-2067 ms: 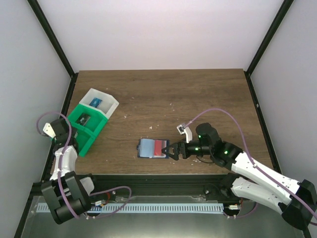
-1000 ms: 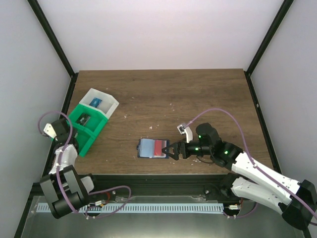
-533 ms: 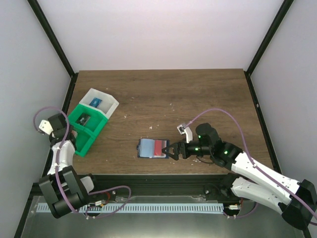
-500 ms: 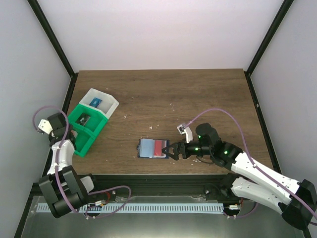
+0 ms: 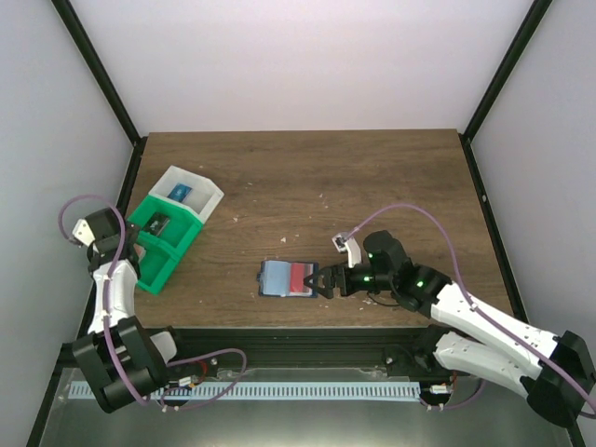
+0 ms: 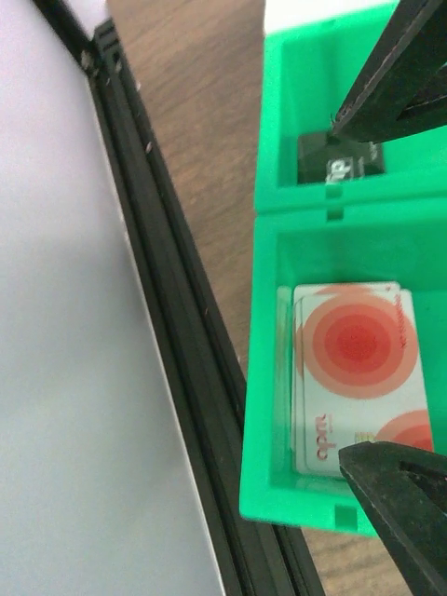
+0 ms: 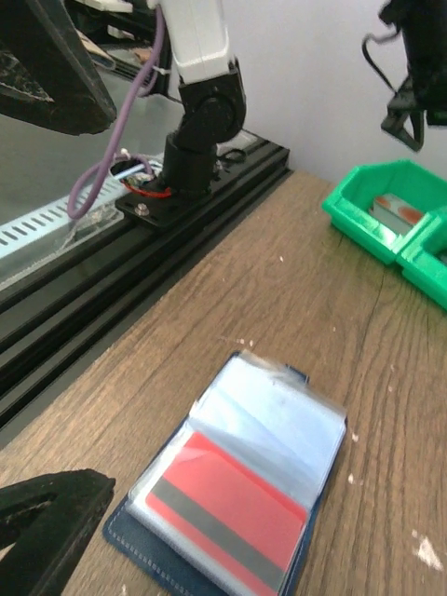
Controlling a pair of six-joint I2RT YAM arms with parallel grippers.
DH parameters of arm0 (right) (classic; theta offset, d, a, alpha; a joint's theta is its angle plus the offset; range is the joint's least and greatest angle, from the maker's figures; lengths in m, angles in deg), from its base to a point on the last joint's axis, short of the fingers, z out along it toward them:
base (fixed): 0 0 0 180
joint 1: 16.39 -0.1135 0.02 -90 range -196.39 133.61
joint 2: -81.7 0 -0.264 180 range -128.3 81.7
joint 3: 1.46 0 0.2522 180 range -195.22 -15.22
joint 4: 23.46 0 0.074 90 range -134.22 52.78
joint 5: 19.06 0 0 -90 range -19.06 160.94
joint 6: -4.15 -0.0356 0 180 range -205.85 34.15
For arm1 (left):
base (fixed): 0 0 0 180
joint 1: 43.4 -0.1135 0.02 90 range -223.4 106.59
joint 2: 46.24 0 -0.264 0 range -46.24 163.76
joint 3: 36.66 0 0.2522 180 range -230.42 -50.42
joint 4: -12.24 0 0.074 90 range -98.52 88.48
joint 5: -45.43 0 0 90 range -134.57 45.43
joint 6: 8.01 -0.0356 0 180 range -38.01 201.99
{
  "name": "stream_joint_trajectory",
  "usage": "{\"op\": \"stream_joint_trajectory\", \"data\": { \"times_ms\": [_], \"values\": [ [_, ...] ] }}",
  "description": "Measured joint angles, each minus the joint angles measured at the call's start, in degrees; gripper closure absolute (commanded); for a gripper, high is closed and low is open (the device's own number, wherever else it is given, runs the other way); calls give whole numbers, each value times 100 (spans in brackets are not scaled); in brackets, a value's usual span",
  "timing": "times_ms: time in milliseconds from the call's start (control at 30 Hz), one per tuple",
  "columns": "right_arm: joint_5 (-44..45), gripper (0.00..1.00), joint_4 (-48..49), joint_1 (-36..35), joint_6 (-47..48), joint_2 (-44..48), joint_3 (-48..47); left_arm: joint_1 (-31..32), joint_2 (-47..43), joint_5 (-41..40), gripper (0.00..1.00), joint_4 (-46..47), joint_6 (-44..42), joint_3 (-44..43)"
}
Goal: Take the credit cards out of the card holder
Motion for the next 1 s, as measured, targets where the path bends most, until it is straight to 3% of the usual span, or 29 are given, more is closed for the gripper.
{"op": "stream_joint_trajectory", "data": {
  "times_ms": [167, 400, 467, 533, 600, 700, 1000],
  "values": [
    [385, 0, -205, 0, -214, -155, 0, -11, -380, 822, 22, -70, -463, -7],
    [841, 1, -326, 0, -501, -236, 0, 153, -1130, 2986, 50, 223, -970, 83],
    [914, 7, -293, 0, -553, -321, 0, 450, -1207, 3541, 54, 372, -935, 160],
    [920, 21, -188, 0, -603, -476, 2, 841, -1158, 3945, 60, 428, -957, 190],
    [857, 42, -13, -2, -651, -647, 26, 1270, -1045, 4301, 64, 463, -981, 205],
    [756, 58, 306, -2, -761, -815, 166, 1751, -929, 4656, 68, 549, -940, 293],
    [931, 62, 1016, 0, -1062, -1224, 516, 3665, -765, 4824, 75, 1200, -535, 903]
  ]
}}
